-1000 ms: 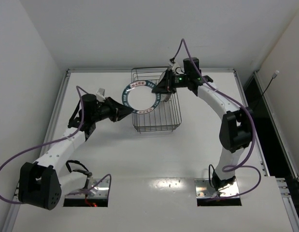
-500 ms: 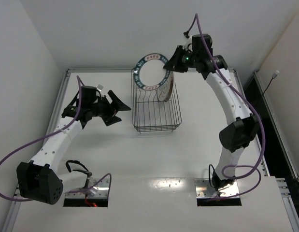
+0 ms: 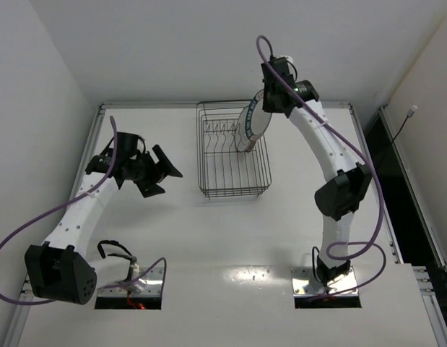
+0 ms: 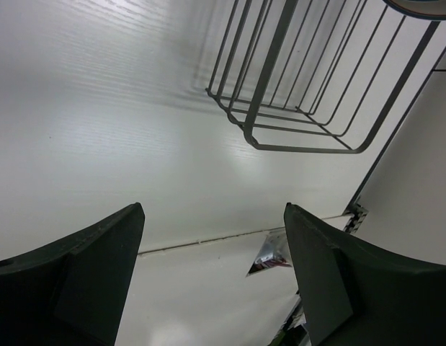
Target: Load the plates into the dish rack
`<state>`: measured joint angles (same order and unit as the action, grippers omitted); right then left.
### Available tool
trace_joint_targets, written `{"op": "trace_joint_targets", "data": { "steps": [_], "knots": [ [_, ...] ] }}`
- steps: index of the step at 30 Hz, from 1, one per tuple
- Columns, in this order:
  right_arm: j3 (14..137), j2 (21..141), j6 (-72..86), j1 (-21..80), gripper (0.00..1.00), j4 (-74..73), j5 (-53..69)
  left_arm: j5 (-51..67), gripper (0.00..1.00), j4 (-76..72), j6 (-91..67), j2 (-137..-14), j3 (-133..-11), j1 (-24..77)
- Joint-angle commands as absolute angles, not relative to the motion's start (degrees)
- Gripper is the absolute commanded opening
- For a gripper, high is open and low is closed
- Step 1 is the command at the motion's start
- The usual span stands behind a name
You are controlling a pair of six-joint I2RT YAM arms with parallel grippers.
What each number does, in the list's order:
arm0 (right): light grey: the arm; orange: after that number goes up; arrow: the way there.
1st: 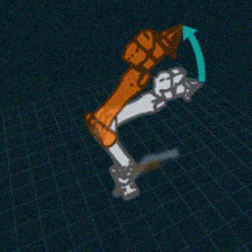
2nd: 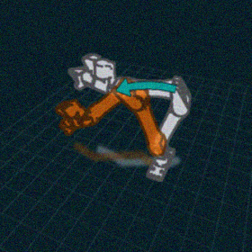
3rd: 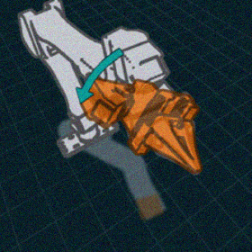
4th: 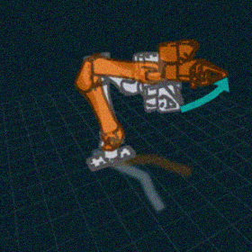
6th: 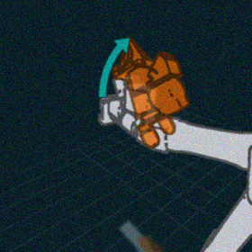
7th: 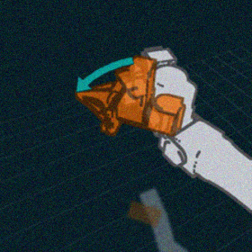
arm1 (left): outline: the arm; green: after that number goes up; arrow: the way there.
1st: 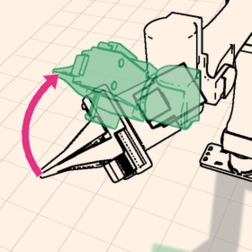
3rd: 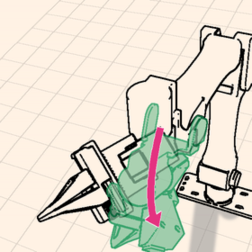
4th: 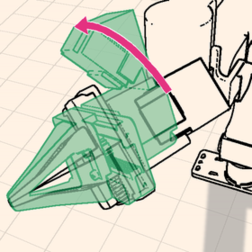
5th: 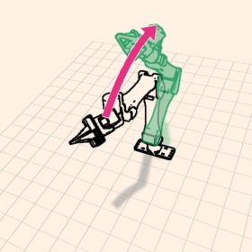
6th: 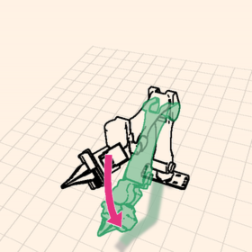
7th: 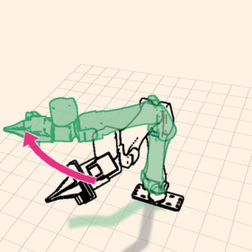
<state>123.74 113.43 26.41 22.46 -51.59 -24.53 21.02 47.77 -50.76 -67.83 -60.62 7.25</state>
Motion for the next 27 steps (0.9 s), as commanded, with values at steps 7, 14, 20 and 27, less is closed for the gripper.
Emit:
{"op": "trace_joint_targets", "data": {
  "steps": [7, 14, 20, 27],
  "knots": [
    [131.3, 122.6, 21.7, 27.9, 0.00, -50.4, -38.3, 19.2, 0.76, 51.0, -47.4, -70.7, -63.9, 6.6],
    [133.1, 128.1, 20.6, 28.5, 0.00, -49.7, -40.3, 18.7, 0.76, 52.1, -46.8, -71.7, -63.9, 6.6],
    [134.2, 132.7, 20.0, 29.0, 0.00, -49.1, -39.7, 18.7, 0.76, 52.1, -46.3, -73.0, -64.4, 6.6],
    [130.6, 131.8, 22.7, 29.5, 0.06, -48.4, -35.5, 15.6, 0.76, 53.2, -45.1, -75.1, -68.0, 7.6]
  ]
}}
